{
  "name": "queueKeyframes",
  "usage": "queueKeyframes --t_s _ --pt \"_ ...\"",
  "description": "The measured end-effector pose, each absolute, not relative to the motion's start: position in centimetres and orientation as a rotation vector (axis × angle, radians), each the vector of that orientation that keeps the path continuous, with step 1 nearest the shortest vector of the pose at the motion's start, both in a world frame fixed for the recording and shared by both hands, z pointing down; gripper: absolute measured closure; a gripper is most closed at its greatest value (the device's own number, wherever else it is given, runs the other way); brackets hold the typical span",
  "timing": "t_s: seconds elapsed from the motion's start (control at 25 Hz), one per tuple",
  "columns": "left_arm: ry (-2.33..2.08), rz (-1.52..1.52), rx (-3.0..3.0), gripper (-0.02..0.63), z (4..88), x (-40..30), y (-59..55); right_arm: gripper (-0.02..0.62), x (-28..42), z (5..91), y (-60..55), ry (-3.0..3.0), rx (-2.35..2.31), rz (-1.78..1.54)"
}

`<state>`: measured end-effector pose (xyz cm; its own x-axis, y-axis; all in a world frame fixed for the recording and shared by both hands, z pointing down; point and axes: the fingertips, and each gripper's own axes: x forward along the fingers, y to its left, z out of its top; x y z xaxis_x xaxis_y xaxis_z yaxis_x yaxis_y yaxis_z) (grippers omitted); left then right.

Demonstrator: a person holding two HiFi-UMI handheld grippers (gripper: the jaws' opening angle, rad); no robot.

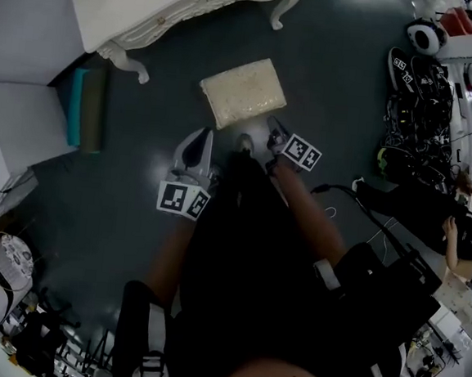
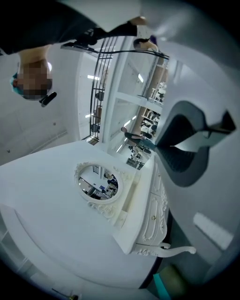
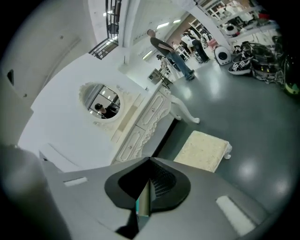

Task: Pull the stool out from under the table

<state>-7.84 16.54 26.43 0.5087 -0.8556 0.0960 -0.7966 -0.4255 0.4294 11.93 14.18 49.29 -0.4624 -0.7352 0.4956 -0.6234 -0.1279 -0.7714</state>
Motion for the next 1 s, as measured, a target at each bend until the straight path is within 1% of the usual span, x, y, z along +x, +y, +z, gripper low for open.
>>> queueKeyframes --t_s 0.32,0.76,1.0 --pt "-1.373 -0.223 2.37 0.598 22.8 -6.8 16.3 0.598 12.6 40.4 13.4 2.254 -1.646 -1.449" --pt "-1.404 -0.227 2.437 0.598 18.4 -5.8 15.9 0.597 13.0 26.1 13.5 2.522 -1.773 -0.839" --pt "-1.415 -0.165 2.494 0.598 17.8 -4.5 16.5 0.597 12.7 20.9 15.0 2.533 -1.765 -0.65"
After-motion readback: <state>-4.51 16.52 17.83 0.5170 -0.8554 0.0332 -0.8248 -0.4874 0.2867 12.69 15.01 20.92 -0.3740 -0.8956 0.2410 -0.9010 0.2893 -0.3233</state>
